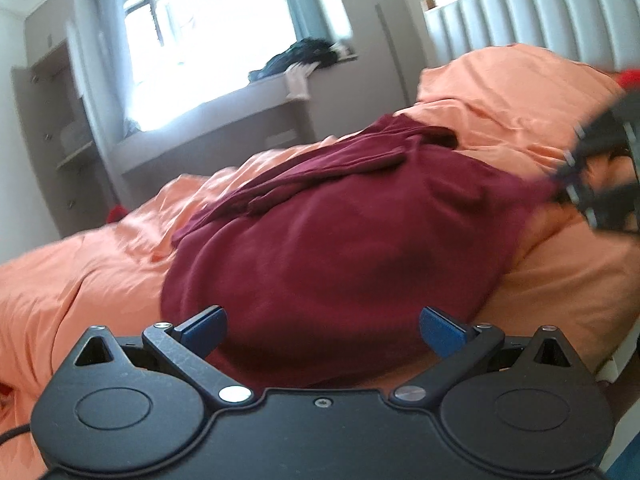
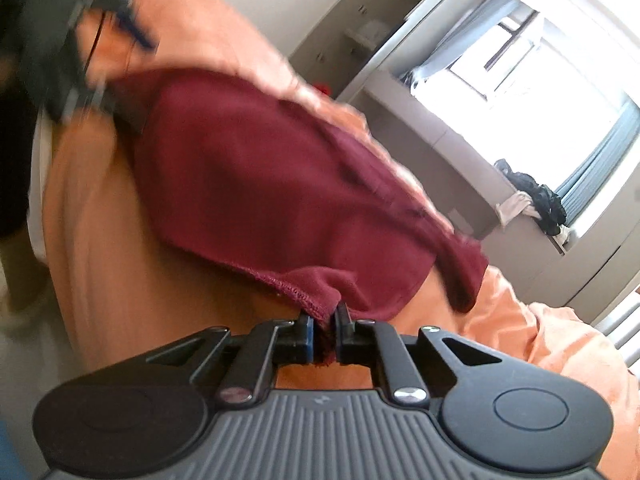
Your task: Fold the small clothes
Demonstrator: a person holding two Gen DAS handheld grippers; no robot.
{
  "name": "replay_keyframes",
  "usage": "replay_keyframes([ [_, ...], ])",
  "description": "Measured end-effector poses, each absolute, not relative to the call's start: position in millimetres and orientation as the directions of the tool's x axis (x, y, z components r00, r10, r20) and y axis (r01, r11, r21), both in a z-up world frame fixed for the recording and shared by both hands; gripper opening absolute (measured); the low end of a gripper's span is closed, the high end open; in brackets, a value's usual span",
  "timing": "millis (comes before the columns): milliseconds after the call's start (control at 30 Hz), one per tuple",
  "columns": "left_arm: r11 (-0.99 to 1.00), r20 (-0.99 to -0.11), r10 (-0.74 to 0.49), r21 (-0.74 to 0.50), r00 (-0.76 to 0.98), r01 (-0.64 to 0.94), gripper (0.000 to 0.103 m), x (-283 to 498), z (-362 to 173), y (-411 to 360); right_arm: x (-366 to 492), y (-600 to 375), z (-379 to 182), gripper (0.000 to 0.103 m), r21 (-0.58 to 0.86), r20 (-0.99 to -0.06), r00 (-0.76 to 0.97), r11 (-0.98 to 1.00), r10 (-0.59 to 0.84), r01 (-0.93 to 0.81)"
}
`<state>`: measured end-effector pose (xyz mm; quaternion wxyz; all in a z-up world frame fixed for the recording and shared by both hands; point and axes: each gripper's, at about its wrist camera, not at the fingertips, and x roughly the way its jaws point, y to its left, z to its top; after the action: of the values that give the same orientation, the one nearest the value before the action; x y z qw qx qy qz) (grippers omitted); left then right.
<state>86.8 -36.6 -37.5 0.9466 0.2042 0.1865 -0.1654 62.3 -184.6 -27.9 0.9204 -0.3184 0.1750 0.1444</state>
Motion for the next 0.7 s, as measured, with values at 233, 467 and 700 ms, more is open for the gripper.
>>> replay_keyframes([
  [233,0.832,-0.381,-0.241,0.393,0.893,0.392,0.103,79.9,-56.9,-71.3,80.1,-213.7,37.7,0.01,-0.387,-0.352,0.9,0.835,0.257,-0.39],
  [467,0.87,-0.315,-0.076,0.443,0.946,0.218,0.095,100.9,-64.2,-85.4,78.3,-228.3,63.2,0.009,-0.36,-0.28,0.92,0.859,0.272,-0.364],
  [700,0.844,-0.251,0.161,0.537,0.955,-0.001,0.053,115.4,-55.0,-47.9,61.7,-241.7,67.4,0.009,-0.334,-0.189,0.948,0.891,0.255,-0.306],
])
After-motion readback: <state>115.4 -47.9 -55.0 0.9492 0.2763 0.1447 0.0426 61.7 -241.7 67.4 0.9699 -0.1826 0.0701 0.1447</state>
